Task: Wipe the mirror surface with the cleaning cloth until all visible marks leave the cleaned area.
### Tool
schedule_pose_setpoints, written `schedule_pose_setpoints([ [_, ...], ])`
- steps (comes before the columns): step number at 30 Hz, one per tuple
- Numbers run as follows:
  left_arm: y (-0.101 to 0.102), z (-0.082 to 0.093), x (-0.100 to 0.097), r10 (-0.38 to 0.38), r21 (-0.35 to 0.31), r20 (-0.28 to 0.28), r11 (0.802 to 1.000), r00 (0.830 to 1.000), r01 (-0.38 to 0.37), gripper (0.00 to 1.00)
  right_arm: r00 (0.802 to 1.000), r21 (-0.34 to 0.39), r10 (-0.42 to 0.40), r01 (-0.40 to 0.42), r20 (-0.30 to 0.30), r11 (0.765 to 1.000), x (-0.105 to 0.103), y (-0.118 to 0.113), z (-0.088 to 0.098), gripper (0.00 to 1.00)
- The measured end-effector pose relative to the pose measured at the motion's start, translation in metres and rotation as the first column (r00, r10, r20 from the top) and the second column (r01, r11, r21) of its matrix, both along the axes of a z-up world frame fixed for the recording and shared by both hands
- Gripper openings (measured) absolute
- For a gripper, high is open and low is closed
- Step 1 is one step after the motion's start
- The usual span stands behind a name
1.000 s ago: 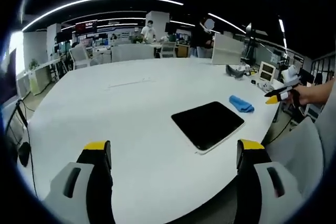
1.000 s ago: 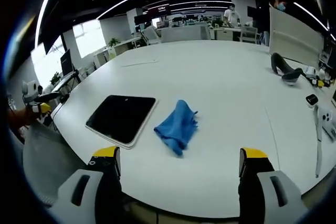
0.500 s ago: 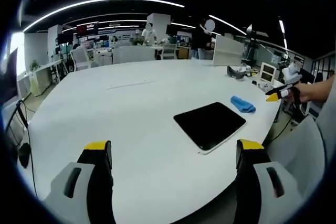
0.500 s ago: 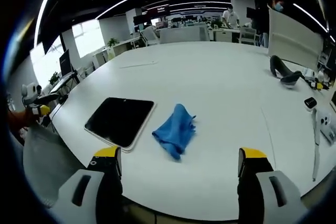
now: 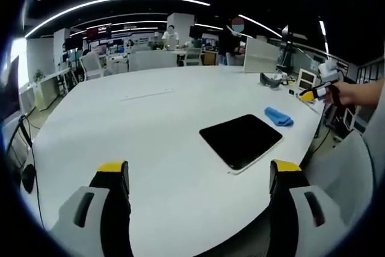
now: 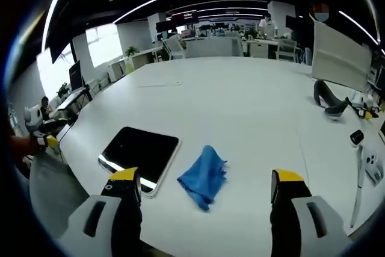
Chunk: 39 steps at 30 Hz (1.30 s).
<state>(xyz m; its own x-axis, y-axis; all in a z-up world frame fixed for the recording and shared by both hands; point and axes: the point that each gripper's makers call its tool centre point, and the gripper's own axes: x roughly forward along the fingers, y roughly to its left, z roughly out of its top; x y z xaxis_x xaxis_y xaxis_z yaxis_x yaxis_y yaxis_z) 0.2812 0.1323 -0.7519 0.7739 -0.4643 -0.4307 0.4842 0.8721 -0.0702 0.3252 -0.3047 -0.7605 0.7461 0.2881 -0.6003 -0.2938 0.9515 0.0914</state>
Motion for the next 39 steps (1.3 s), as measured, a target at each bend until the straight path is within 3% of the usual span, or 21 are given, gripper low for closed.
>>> schedule_pose_setpoints([
  [7, -0.001, -0.001, 0.0, -0.004, 0.007, -0.004, 1.0, 1.0, 0.004, 0.95, 1.0, 0.011, -0.008, 0.008, 0.011, 1.0, 0.012, 0.004, 0.008, 0.85],
  [14, -0.003, -0.001, -0.001, -0.012, 0.005, -0.005, 1.0, 1.0, 0.012, 0.95, 1.0, 0.014, 0.014, -0.014, 0.007, 1.0, 0.025, 0.017, -0.002, 0.77],
  [21, -0.003, -0.004, -0.001, -0.017, 0.014, -0.011, 1.0, 1.0, 0.017, 0.94, 1.0, 0.027, 0.01, -0.01, -0.006, 1.0, 0.036, 0.03, -0.029, 0.59],
  [28, -0.002, -0.005, 0.0, -0.018, 0.022, -0.011, 1.0, 1.0, 0.018, 0.92, 0.996, 0.026, 0.017, -0.015, -0.086, 1.0, 0.036, 0.039, -0.068, 0.35],
  [34, -0.002, -0.005, 0.0, -0.019, 0.027, -0.011, 0.999, 1.0, 0.02, 0.91, 0.992, 0.009, -0.01, 0.011, -0.129, 1.0, 0.035, 0.035, -0.084, 0.28],
  [39, -0.001, -0.006, 0.0, -0.016, 0.028, -0.011, 0.999, 1.0, 0.017, 0.91, 0.986, 0.022, -0.012, 0.016, -0.164, 1.0, 0.025, 0.035, -0.088, 0.29],
])
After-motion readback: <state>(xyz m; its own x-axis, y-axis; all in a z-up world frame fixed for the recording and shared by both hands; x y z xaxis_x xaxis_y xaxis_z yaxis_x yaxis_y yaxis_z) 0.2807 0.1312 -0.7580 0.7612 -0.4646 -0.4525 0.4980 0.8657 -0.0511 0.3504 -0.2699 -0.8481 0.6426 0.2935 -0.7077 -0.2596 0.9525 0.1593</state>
